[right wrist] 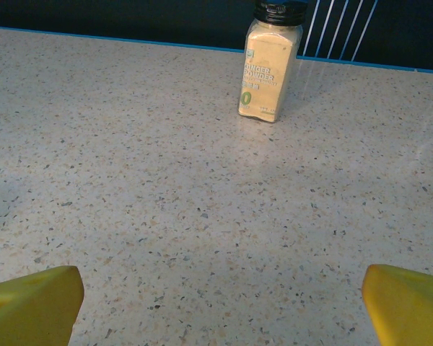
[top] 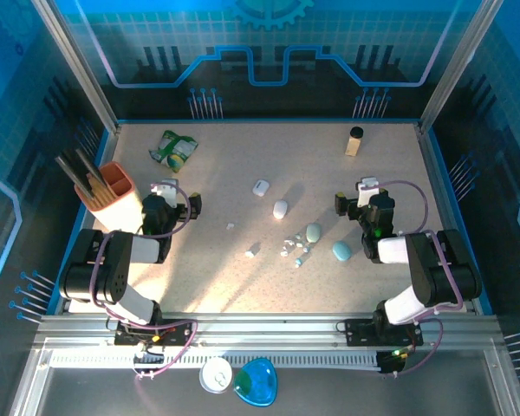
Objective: Insert wireless bluetooth earbuds into charging case
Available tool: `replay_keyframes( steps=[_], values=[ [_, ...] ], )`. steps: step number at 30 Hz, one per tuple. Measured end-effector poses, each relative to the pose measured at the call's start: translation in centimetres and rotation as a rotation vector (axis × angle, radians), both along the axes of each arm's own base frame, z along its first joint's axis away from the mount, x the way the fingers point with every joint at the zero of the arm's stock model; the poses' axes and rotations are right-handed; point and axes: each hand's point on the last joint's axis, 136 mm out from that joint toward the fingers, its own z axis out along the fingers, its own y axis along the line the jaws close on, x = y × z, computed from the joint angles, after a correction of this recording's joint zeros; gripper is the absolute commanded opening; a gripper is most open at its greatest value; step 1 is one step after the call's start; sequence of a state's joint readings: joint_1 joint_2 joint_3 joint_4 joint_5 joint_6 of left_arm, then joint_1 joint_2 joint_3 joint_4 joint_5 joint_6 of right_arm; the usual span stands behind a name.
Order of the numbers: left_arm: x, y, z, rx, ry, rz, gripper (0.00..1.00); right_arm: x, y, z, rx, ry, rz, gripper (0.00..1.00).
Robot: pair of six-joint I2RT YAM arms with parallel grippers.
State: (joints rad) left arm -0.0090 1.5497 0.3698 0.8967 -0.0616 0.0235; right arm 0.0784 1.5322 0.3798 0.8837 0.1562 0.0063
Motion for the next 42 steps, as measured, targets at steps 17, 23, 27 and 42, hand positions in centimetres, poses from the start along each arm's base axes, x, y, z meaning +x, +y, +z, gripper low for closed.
replay_keyframes(
  steps=[17,23,27,42],
  values=[
    [-0.4,-0.1,1.8,0.001,-0.023,-0.002,0.99,-0.3,-0.4,0.4,-0.007,-0.019,-0.022,1.0],
    [-1.1,-3.2,7.8,0.052,-0.109,-0.097,0.99,-1.5,-0.2,3.8,-0.003,-0.062,-0.018,1.0],
    [-1.5,-6.5,11.0,0.093,-0.121,-0.196,0.99,-2.2,0.7,7.2,0.052,-0.079,-0.005,1.0],
    [-3.3,-20.0,8.2,0.044,0.193,-0.391,0.99,-6.5,6.7,8.3,0.305,0.251,0.112,1.0]
  ],
)
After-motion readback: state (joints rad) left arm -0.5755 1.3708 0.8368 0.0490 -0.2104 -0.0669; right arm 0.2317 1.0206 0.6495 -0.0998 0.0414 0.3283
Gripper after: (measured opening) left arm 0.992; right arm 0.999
